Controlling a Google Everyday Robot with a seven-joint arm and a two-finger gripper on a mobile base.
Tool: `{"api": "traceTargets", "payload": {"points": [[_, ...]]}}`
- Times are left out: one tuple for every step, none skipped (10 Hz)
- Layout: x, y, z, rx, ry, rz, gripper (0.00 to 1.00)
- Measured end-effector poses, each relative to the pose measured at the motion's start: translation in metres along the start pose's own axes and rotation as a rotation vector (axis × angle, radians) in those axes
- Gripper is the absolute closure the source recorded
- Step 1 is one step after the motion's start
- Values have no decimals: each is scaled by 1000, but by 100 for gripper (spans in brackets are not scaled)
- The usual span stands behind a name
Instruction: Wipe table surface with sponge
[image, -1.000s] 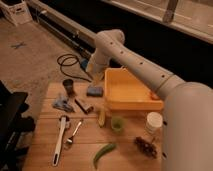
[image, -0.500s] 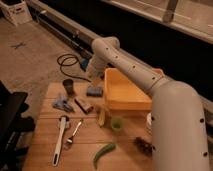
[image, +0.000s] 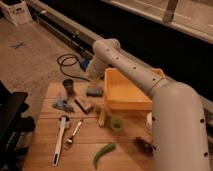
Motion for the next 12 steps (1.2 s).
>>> {"api": "traceTargets", "payload": {"points": [[1,1,0,3,10,-1,35],[1,-2,1,28,30,5,35],[6,-1,4,30,40,19,35],[9,-1,10,27,46,29,35],[13,-2,16,27,54,40,35],[16,-3,25,22,65,53,35],[18,-4,32,16,73,60,35],[21,-7,40,6,82,68,35],[23,-9,48,-5,89,73,35],[27,-11,55,-17,94,80,35],[31,-12,60,-25,99,84,35],[37,-13,67,-35,105,91,35]]}}
